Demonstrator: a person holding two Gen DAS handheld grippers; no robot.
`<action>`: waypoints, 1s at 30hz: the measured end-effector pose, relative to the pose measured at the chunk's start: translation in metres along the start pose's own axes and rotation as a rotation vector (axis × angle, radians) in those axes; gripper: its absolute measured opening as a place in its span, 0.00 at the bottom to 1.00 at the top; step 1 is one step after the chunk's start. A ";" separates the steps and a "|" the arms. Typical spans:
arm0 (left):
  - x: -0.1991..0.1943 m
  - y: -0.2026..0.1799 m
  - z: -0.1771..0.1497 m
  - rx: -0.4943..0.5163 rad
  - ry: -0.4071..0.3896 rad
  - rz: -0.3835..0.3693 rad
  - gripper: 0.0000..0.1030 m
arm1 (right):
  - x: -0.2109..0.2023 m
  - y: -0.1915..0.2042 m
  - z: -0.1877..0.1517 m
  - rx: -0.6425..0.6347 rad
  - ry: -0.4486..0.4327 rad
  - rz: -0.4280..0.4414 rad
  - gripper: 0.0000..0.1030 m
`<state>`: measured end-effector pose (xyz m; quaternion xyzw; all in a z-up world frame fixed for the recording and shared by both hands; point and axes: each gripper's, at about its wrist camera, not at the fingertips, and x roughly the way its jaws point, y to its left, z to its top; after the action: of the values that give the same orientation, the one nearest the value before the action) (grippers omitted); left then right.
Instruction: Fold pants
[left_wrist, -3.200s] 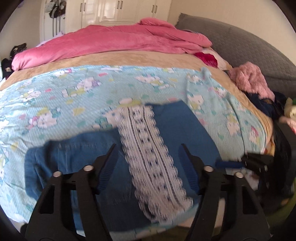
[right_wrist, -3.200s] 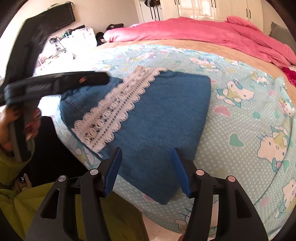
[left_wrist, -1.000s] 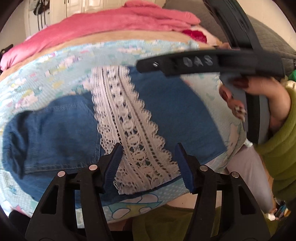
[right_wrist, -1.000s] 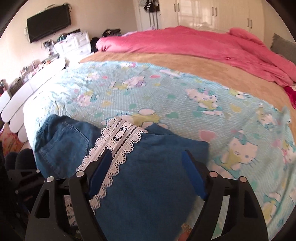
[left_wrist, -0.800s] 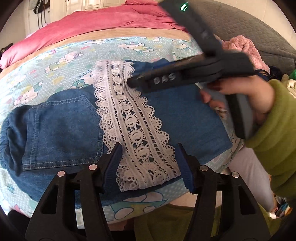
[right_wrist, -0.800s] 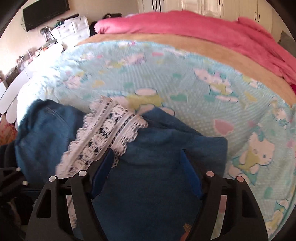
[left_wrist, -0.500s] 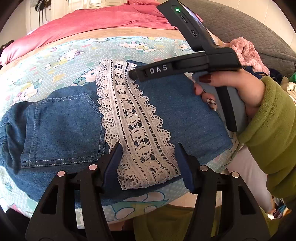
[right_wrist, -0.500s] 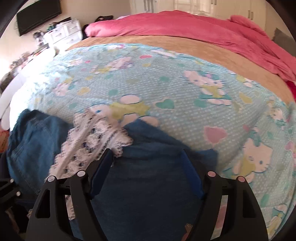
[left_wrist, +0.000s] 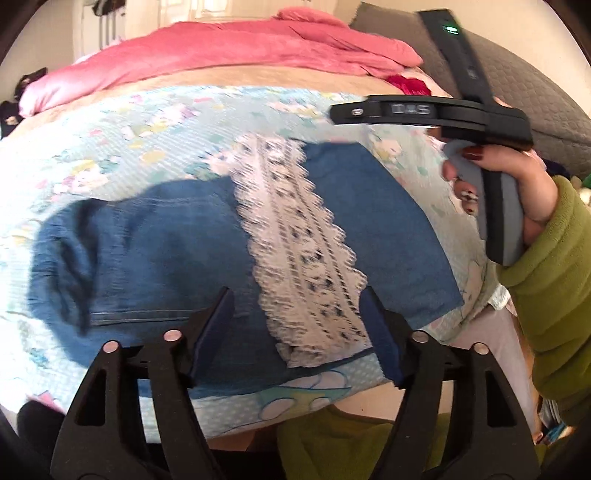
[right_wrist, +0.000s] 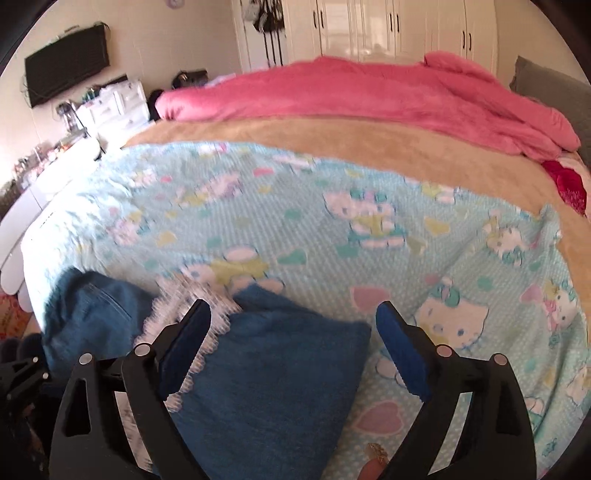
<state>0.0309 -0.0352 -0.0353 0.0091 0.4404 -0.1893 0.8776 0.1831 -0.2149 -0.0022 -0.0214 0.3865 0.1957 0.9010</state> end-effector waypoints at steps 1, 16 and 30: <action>-0.003 0.004 0.001 -0.005 -0.007 0.012 0.67 | -0.003 0.001 0.003 0.000 -0.009 0.006 0.89; -0.050 0.035 -0.002 -0.110 -0.079 0.124 0.91 | -0.022 0.040 0.034 -0.054 -0.073 0.066 0.93; -0.087 0.090 -0.024 -0.281 -0.135 0.158 0.91 | -0.027 0.090 0.061 -0.126 -0.051 0.156 0.94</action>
<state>-0.0038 0.0811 0.0037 -0.0918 0.4007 -0.0563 0.9099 0.1755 -0.1292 0.0697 -0.0427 0.3506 0.2898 0.8895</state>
